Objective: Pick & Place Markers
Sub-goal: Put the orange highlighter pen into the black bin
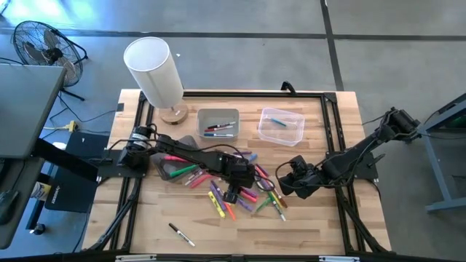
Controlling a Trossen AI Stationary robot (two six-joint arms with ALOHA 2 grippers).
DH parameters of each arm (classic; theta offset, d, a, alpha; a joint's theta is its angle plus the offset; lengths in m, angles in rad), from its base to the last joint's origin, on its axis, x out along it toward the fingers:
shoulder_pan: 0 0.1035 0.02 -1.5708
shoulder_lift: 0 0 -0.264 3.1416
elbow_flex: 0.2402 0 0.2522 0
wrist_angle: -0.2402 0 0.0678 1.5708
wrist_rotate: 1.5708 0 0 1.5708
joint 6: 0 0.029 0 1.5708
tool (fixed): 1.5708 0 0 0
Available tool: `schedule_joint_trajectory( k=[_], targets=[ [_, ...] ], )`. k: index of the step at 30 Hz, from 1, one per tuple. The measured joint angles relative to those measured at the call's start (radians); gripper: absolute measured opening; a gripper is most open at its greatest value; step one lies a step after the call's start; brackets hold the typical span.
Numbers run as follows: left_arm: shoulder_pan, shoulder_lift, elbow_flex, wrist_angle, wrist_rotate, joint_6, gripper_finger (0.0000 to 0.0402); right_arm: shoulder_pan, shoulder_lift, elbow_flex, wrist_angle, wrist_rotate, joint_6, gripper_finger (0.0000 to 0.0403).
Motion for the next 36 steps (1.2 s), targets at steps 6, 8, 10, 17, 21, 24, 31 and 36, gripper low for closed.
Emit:
schedule_joint_trajectory(
  k=[6, 8, 10, 17, 21, 24, 31, 36],
  targets=[
    [0.001, 0.000, 0.000, 0.000, 0.020, 0.000, 0.0073, 0.000, 0.000, 0.000, 0.000, 0.001, 0.000, 0.0000],
    [0.001, 0.000, 0.000, 0.000, 0.019, 0.003, 0.0066, 0.000, 0.000, 0.000, 0.000, 0.001, 0.000, 0.0000],
    [0.001, 0.001, -0.001, 0.000, 0.018, 0.004, 0.0063, 0.000, 0.000, 0.000, 0.000, 0.001, 0.000, 0.0000],
    [0.001, 0.001, -0.002, -0.005, 0.025, 0.000, 0.0062, 0.000, 0.000, 0.000, -0.001, 0.002, 0.000, 0.0000],
    [0.002, 0.001, -0.002, -0.023, 0.051, -0.003, 0.0062, 0.000, 0.000, 0.000, -0.001, 0.002, 0.000, 0.0000],
    [0.001, 0.001, -0.002, -0.024, 0.068, -0.003, 0.0068, 0.000, 0.000, 0.000, -0.001, 0.002, 0.000, 0.0000],
    [0.000, 0.029, -0.003, -0.026, 0.107, -0.022, 0.0107, 0.000, 0.000, 0.000, 0.000, 0.002, 0.000, 0.0000],
    [0.000, 0.026, -0.002, -0.018, 0.092, -0.021, 0.0122, 0.000, 0.000, 0.000, 0.001, 0.002, 0.000, 0.0000]
  ],
)
